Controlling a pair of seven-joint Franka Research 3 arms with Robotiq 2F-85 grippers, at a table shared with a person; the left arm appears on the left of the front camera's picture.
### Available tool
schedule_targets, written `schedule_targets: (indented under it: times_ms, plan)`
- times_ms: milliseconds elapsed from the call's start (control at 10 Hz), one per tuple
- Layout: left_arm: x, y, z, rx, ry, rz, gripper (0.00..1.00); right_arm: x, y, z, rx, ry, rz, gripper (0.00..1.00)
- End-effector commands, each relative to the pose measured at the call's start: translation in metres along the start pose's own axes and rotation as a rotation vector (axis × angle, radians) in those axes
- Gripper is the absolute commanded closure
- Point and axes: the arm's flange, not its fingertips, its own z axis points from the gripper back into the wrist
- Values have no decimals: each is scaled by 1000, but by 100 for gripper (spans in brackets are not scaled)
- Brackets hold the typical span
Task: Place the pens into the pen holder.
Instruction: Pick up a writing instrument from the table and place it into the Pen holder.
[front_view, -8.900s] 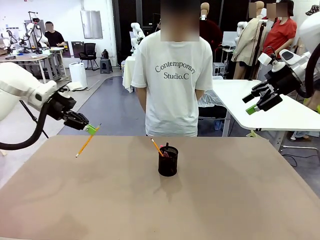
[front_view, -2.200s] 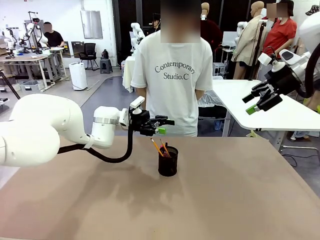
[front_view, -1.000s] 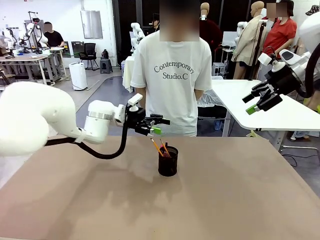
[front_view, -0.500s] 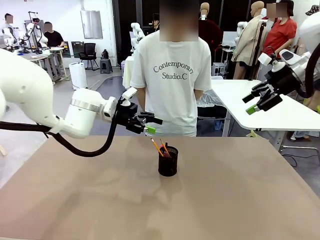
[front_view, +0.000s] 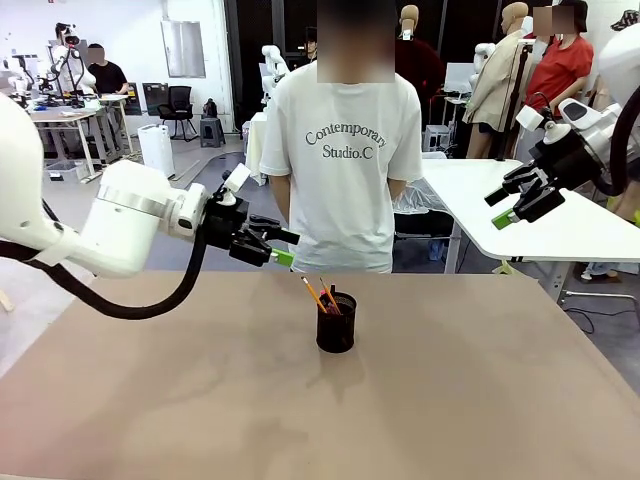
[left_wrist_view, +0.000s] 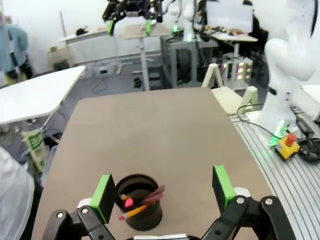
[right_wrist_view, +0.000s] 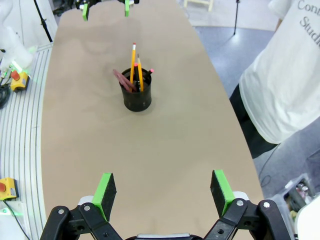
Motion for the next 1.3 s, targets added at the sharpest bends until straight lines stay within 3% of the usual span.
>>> schedule_targets:
  times_ms: [0,400,1200]
  plan:
    - [8,-31,12,124,103,36,0,3,3,1,1,15,-19,0]
    - [29,-41,50,191,265,128,0,3,3,1,1,15,-19,0]
    - [51,-50,81,322,370,67,0,3,3,1,1,15,-19,0]
